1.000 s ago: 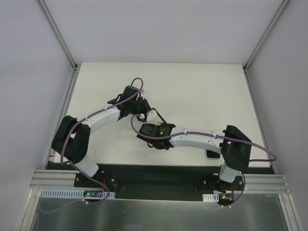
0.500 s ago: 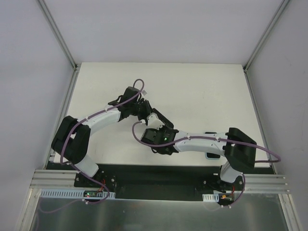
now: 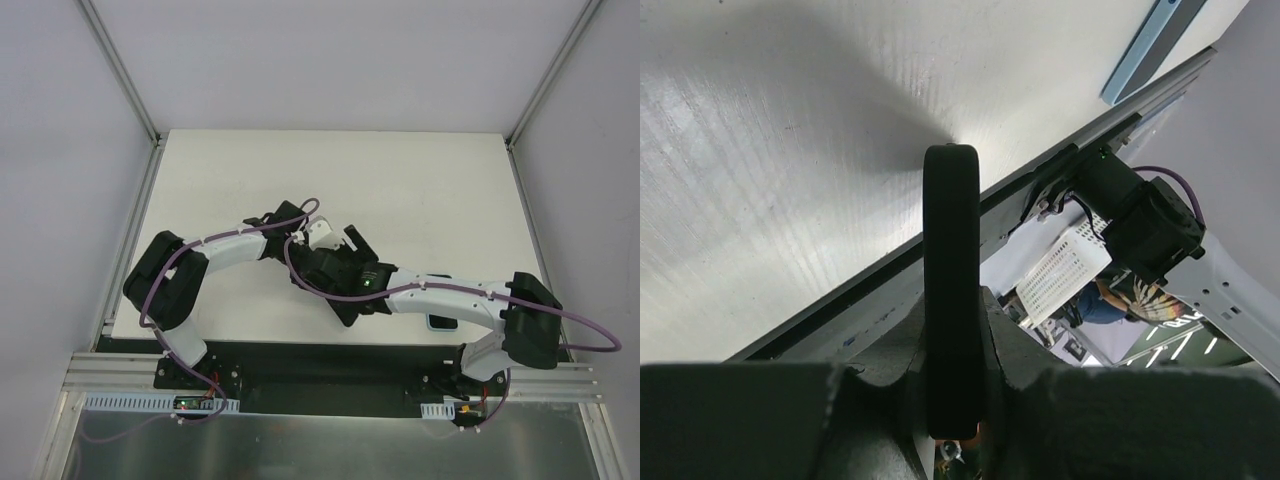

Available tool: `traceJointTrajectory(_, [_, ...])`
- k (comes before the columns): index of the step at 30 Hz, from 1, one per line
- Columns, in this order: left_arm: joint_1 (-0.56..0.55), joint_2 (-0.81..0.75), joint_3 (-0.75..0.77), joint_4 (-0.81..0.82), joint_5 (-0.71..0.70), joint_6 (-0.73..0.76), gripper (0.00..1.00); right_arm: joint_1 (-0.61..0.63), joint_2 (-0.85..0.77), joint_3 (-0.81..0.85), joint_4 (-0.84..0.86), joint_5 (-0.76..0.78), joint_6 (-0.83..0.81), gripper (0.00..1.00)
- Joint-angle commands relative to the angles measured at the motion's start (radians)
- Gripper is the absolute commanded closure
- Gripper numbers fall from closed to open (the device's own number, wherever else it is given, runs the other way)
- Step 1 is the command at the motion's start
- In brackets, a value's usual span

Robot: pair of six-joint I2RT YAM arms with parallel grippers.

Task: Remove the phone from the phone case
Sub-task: Adjust the phone.

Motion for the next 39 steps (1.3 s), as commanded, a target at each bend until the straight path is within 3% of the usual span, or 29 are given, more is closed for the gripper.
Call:
traceJointTrajectory(1, [0.01, -0.025, 0.01, -0.037, 0.026, -0.017, 1.0, 0.016, -0.09, -0.017, -0.077, -0.104, 0.102, 0.11])
traceJointTrajectory(3, [0.019, -0.027, 0.022, -0.035, 0.024, -0.031, 1.0, 0.052, -0.109, -0.029, -0.129, -0.099, 0.145, 0.05])
traceJointTrajectory(7, [0.027, -0.013, 0.063, -0.034, 0.033, -0.057, 1.0, 0.129, -0.093, -0.032, -0.196, -0.084, 0.251, 0.03])
traceJointTrajectory(14, [0.026, -0.012, 0.095, -0.034, 0.041, -0.09, 1.0, 0.229, 0.136, 0.093, -0.343, 0.013, 0.395, 0.04])
traceJointTrajectory(24, [0.026, -0.051, 0.06, -0.032, 0.027, -0.103, 1.0, 0.212, 0.322, 0.254, -0.493, 0.1, 0.471, 0.28])
traceJointTrajectory(30, [0.026, -0.064, 0.059, -0.03, 0.029, -0.105, 1.0, 0.197, 0.342, 0.23, -0.487, 0.1, 0.502, 0.48])
traceJointTrajectory(39, [0.039, -0.058, 0.069, -0.029, 0.035, -0.102, 1.0, 0.2, 0.319, 0.159, -0.495, 0.088, 0.56, 0.66])
